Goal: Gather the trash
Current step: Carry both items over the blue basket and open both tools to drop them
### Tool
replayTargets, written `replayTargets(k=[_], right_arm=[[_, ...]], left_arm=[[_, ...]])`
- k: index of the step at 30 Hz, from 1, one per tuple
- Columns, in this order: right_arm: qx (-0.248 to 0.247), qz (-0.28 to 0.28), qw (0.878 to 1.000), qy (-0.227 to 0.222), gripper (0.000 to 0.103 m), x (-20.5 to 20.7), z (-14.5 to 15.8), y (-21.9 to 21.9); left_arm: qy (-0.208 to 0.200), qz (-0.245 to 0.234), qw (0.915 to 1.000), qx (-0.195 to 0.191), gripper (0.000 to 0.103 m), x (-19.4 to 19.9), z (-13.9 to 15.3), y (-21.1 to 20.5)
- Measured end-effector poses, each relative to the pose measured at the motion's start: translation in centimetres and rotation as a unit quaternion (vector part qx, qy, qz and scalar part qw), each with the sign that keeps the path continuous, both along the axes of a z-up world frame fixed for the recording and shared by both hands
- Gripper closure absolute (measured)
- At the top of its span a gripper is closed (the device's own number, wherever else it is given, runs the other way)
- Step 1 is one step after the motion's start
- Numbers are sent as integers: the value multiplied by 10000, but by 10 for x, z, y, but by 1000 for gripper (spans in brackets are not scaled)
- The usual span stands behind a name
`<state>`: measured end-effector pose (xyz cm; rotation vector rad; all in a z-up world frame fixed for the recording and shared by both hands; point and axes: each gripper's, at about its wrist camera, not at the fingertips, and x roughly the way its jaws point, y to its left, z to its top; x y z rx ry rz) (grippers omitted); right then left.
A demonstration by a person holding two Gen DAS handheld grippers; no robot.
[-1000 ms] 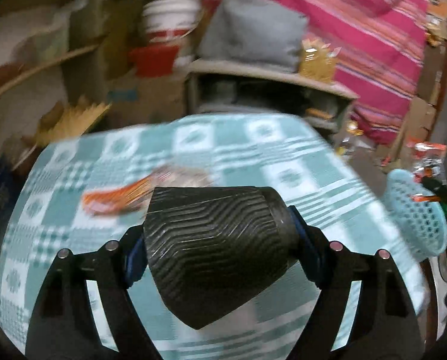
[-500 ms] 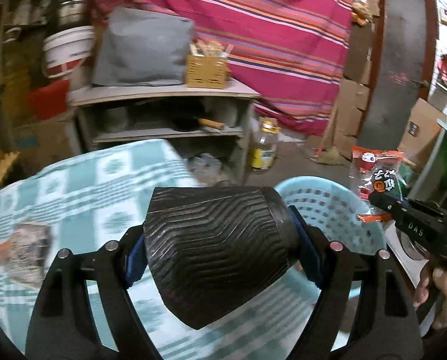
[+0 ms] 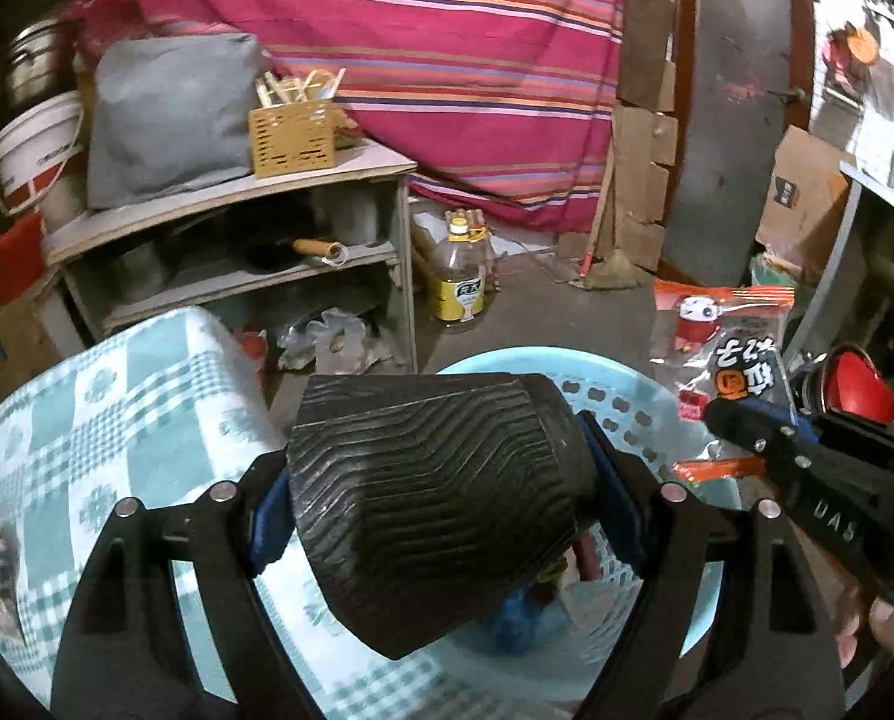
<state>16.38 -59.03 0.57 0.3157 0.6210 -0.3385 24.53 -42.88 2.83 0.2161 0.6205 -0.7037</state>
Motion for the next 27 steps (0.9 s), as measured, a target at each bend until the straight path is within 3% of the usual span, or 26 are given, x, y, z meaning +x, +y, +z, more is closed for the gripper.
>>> replayTargets(k=[2,5,12,21,25,27], right_arm=[[20,-13,10000,1,91,0,-1,-1],[37,-26,10000,24,91,3,-2,0],[25,-25,10000,65,91,3,-4,1],[-76,126,9998,110,91,14,-3,16],[-180,82,9996,194,84,21,-2,25],[-224,0,9995,244,58,24,-3,28]], left_arm=[[41,-81,10000,15,21,2,1,-5],[39,-11,10000,-57,7,2,5,-2],[-16,236,9996,-163,6,3,13,27],[-127,881,9958,-194,6,5,18,105],[-227,1172,9928,-94,6,6,18,143],[-264,1321,9909,-43,6,9,17,163]])
